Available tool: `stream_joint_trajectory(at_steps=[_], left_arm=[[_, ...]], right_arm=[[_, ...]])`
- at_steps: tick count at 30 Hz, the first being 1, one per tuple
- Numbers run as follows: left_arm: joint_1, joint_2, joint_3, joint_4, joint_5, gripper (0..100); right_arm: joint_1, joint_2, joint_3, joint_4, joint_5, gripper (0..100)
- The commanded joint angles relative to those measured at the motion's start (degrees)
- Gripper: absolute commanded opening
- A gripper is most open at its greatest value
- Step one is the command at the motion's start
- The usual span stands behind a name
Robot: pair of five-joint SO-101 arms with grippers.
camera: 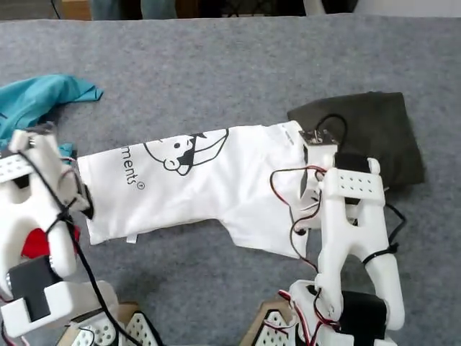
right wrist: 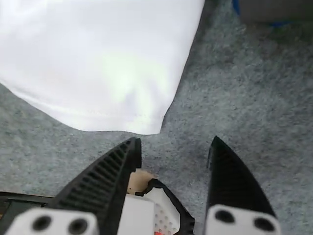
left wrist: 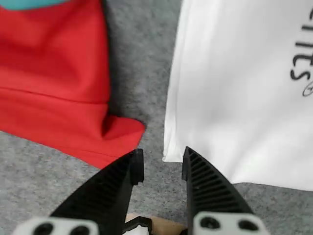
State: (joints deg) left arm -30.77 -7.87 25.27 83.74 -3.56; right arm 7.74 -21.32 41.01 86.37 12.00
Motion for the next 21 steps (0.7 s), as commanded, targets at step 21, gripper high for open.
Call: stream_joint_trajectory(at_steps=[21], left_arm=[[12.53, 36.84, -29.76, -20.48, 9.23, 3]], right_arm=[[-16.09, 33.71, -34.77, -26.11, -6.77, 1.4]])
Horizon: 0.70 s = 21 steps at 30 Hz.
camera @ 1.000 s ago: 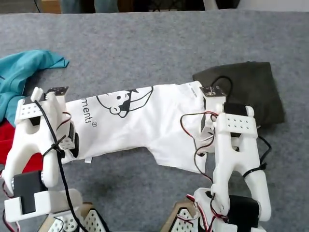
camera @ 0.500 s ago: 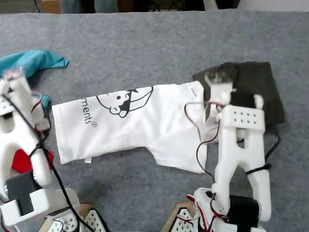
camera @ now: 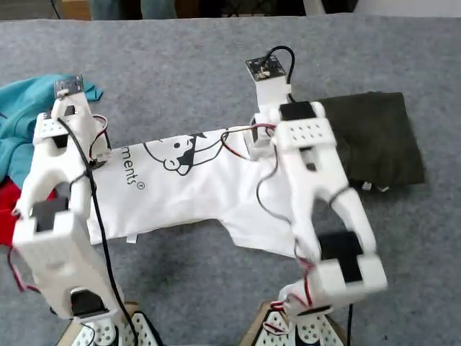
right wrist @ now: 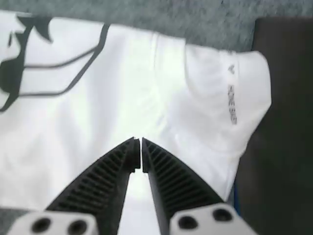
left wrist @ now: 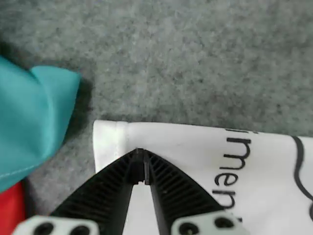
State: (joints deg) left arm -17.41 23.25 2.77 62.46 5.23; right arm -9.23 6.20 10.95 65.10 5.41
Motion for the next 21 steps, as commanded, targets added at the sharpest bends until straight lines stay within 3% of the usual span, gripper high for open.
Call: stream_joint_trajectory(at_steps=[1, 5, 10, 14, 21], left_arm=[[-1.01, 8.00, -9.89, 2.64, 0.44, 3], [-2.15, 12.84, -21.05, 10.02, 0.97, 3], [-3.82, 16.62, -26.95, 10.64, 5.36, 3], [-3.56, 16.53, -27.74, 12.22, 1.32, 3], [-3.56, 9.76, -33.01, 22.95, -7.03, 3]], right_arm=[[1.67, 9.01, -6.37, -5.71, 0.00, 1.4], [5.71, 18.77, -13.76, -6.15, 0.00, 1.4], [7.21, 25.27, -17.54, -5.63, 0.09, 1.4], [6.15, 24.40, -18.15, -2.73, 0.09, 1.4], [6.07, 14.02, -21.67, 5.80, 0.18, 1.4]])
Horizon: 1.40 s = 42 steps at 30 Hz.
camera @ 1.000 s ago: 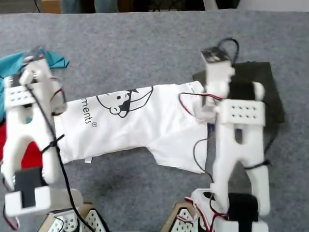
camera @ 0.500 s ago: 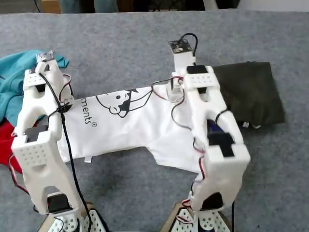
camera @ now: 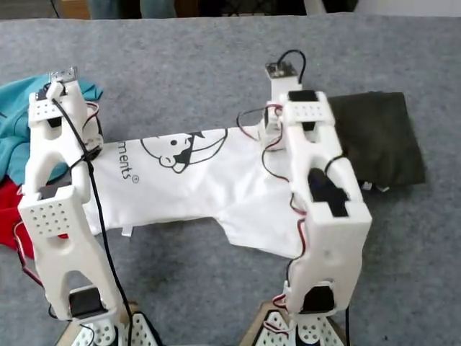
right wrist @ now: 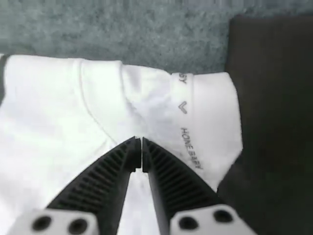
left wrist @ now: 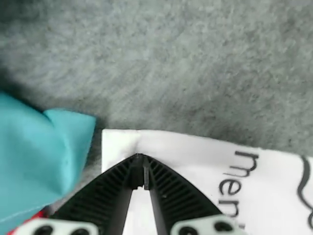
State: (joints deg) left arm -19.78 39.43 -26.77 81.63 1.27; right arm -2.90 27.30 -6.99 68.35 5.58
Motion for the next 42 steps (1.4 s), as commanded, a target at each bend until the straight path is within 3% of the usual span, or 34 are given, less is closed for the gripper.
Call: stream_joint_trajectory(at_steps=[1, 7, 14, 20, 23, 31, 37, 42], left_arm=[[-1.10, -8.26, -3.56, 5.19, -3.96, 3], [2.15, -15.47, 3.56, 7.38, -4.66, 3], [2.42, -11.08, 22.37, -12.84, -1.93, 3], [0.48, -13.71, 24.92, -15.47, -1.67, 3], [0.31, -16.97, 25.10, -15.21, -1.76, 3], [0.84, -35.08, 33.01, -15.12, -2.46, 3], [1.45, -49.58, 48.66, -18.90, -6.33, 3], [1.71, -55.38, 60.18, -23.03, -6.15, 3]], right_arm=[[-0.35, -8.84, -4.26, 2.99, 0.00, 1.4], [-2.73, -10.77, -3.82, -2.11, 0.00, 1.4], [-1.76, 1.80, -1.19, -13.89, 0.00, 1.5], [0.44, 5.76, -2.77, -14.59, -0.09, 1.5], [0.18, 2.86, -3.38, -11.69, -0.35, 1.5], [-2.90, -14.81, -7.52, 9.49, 0.97, 1.5], [-6.68, -26.42, -6.37, 33.23, 23.47, 1.5], [-5.80, -34.42, 6.20, 32.53, 39.65, 1.5]])
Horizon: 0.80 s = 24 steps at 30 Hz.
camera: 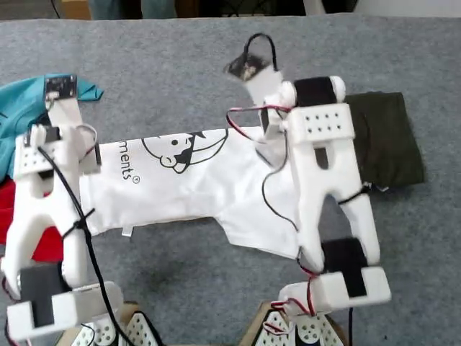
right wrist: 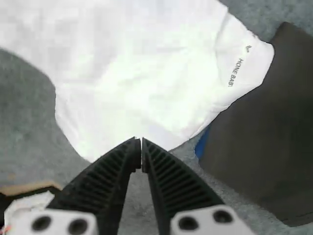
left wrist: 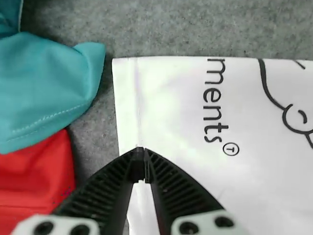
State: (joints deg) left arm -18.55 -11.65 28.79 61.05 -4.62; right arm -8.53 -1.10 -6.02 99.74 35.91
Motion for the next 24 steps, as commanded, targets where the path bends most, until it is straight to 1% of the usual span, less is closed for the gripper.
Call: stream_joint_trajectory(at_steps=[1, 4, 6, 10, 14, 15, 18, 19, 21, 24], left_arm=[[0.48, -4.57, 6.46, -3.52, -0.26, 3], [0.66, -4.57, 11.65, -7.56, 0.00, 3], [0.75, -5.01, 14.64, -9.93, 0.09, 3], [0.75, -4.57, 19.82, -17.93, 0.09, 3], [0.75, -4.57, 24.13, -23.38, 0.18, 3], [0.40, -5.10, 25.01, -24.26, 0.18, 3], [-0.66, -5.10, 25.89, -25.49, 1.93, 3], [-1.27, -5.10, 25.89, -25.41, 2.64, 3], [-2.07, -5.10, 25.98, -25.41, 3.69, 3], [-1.98, -5.10, 26.07, -25.41, 4.13, 3]], right_arm=[[-0.44, -7.52, 8.48, 1.14, 12.48, 2.1], [-0.44, -13.05, 18.24, 0.09, 19.87, 7.6], [-0.44, -16.75, 25.10, -2.37, 24.44, 10.8], [-1.85, -23.25, 39.25, -8.88, 31.56, 13.4], [-7.74, -29.41, 50.59, -14.68, 34.46, 13.7], [-9.76, -31.08, 52.70, -15.12, 34.99, 15.1], [-16.35, -35.74, 58.33, -16.79, 34.99, 24.6], [-17.49, -36.97, 60.00, -18.11, 34.90, 28.3], [-17.58, -38.02, 63.16, -21.27, 34.90, 33.9], [-16.97, -36.97, 67.56, -26.46, 34.90, 35.3]])
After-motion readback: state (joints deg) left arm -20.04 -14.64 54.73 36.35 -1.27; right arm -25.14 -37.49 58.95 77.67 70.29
